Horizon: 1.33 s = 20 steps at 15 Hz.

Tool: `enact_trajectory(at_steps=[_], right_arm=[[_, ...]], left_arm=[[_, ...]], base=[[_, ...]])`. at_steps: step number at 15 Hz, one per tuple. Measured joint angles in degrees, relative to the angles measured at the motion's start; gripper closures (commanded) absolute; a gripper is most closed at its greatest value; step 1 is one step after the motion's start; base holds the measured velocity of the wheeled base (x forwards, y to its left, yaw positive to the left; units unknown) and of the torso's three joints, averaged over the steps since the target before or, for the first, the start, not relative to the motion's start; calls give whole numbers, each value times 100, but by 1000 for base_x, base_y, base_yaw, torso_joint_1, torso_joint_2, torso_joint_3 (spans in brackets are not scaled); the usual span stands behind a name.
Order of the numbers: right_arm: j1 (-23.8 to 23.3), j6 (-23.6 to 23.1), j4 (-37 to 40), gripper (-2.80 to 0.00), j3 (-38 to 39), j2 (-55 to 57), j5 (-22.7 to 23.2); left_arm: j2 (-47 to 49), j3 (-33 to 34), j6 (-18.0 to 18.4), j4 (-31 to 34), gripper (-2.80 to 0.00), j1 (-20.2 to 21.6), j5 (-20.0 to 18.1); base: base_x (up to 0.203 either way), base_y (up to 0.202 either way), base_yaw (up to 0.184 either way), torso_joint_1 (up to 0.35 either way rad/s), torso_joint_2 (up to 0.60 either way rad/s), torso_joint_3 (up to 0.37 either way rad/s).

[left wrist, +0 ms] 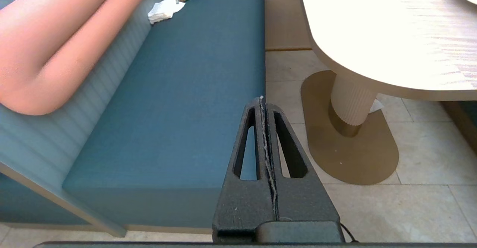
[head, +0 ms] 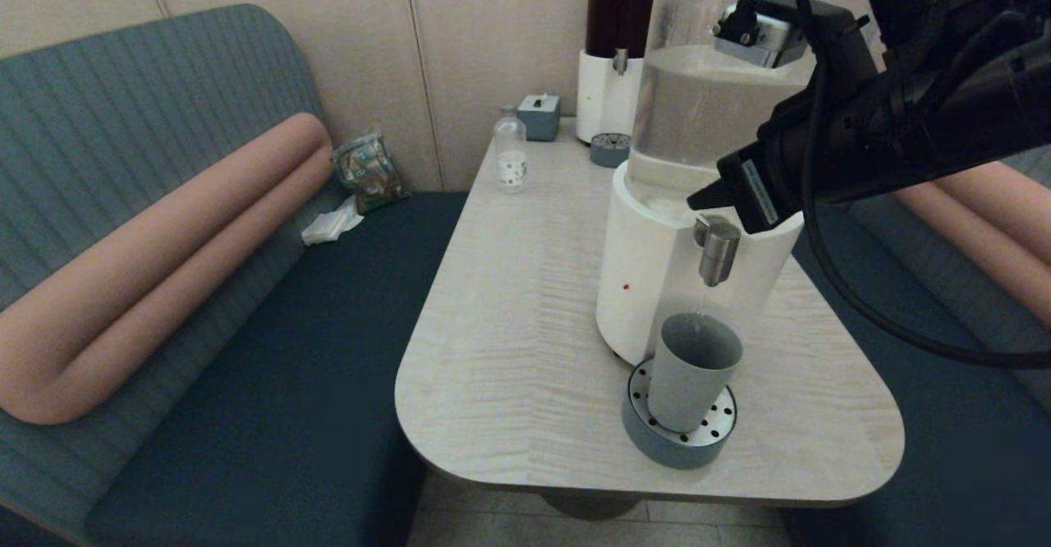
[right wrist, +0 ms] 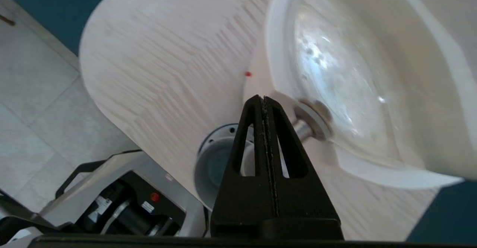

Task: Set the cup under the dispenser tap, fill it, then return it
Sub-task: Turn off the faucet

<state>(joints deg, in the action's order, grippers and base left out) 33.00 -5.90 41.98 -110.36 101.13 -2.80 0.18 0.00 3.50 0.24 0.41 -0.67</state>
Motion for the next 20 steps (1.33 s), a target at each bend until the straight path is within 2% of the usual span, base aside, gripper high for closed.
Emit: enact_trajectory(at_steps=[20], right_arm=[[68,-11,23,0,13,168,-48]], left_arm=[[0,0,0,2,0,0,-4]], base=[[0,0,0,0,0,0]])
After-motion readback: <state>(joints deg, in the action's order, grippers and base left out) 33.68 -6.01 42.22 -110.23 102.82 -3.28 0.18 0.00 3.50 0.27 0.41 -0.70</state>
